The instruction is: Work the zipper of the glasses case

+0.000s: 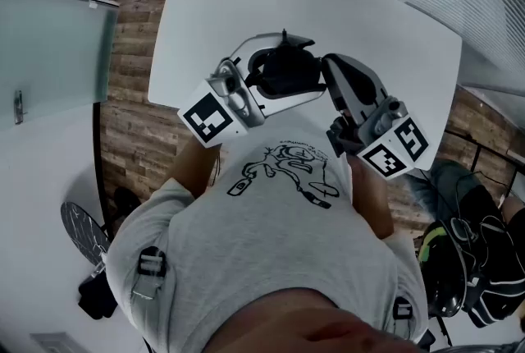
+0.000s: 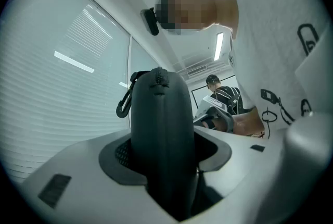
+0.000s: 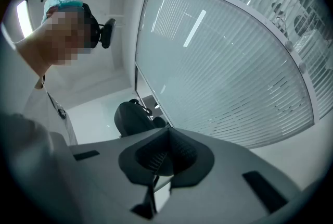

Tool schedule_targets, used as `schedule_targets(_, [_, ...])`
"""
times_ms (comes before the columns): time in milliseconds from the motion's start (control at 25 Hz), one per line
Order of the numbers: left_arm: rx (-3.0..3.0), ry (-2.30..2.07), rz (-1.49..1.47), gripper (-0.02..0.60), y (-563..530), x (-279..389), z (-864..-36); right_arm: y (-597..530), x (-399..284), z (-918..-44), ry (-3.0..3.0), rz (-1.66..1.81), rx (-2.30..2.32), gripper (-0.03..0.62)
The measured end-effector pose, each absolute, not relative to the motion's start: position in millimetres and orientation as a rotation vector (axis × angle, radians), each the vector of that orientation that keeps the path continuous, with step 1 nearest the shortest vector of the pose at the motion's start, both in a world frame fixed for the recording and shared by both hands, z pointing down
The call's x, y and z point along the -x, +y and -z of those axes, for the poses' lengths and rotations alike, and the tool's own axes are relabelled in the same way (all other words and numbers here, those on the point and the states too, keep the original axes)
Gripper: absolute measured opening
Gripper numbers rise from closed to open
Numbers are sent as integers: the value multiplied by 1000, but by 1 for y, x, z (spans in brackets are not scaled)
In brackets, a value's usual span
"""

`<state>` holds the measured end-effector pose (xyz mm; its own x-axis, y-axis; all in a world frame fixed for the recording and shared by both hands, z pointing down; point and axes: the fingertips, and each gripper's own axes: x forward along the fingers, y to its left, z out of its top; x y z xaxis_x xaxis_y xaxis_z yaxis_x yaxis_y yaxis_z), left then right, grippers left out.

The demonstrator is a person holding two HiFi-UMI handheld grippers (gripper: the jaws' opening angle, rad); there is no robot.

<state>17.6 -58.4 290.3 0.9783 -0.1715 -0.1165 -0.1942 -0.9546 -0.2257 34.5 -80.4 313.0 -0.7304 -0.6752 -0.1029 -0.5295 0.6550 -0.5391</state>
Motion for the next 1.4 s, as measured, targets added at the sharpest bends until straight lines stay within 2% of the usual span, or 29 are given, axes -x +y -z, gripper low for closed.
schedule_targets(240, [2893,278,-189,250,-89,-14,-275,-113,-31,-312,2587,725,957,5])
schedule_targets(520, [2888,257,-235,250,-38,-7,-265,-62,-23,-317,2570,725,979,5])
schedule_targets(1400, [2927,279,-252,252,-58,-17,-260,-80,-27,-339,2566,816,950,6])
